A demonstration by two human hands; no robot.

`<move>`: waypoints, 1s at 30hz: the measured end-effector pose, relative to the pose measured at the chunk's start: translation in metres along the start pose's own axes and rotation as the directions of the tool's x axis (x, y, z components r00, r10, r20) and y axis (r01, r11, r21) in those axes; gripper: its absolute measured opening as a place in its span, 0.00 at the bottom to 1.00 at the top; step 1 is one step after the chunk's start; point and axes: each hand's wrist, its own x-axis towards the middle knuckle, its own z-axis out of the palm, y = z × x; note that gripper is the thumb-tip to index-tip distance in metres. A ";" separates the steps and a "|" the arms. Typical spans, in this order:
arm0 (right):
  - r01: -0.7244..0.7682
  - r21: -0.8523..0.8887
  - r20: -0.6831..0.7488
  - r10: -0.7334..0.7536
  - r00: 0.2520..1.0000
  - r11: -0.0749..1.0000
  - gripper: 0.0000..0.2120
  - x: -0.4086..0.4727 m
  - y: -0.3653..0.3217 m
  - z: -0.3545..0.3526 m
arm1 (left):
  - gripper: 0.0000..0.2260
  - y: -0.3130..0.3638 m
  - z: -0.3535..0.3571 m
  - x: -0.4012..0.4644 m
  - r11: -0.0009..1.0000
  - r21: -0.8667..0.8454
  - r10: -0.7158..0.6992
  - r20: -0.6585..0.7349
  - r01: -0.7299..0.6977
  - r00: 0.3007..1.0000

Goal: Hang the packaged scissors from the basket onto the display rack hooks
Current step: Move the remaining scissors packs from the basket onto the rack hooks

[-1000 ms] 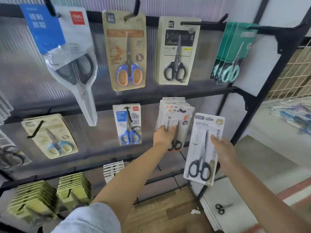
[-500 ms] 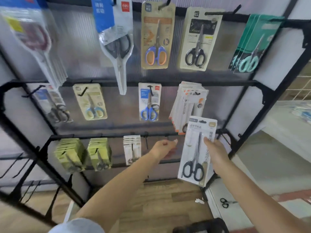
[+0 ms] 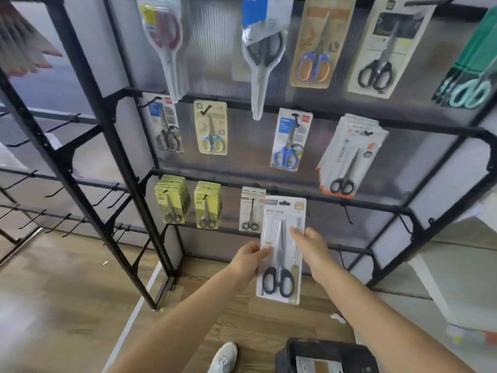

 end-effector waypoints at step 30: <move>0.147 -0.703 0.108 -0.100 0.989 0.695 0.04 0.198 0.007 0.097 | 0.15 -0.034 -0.101 0.167 0.890 0.429 -0.081 -0.191 0.157 0.978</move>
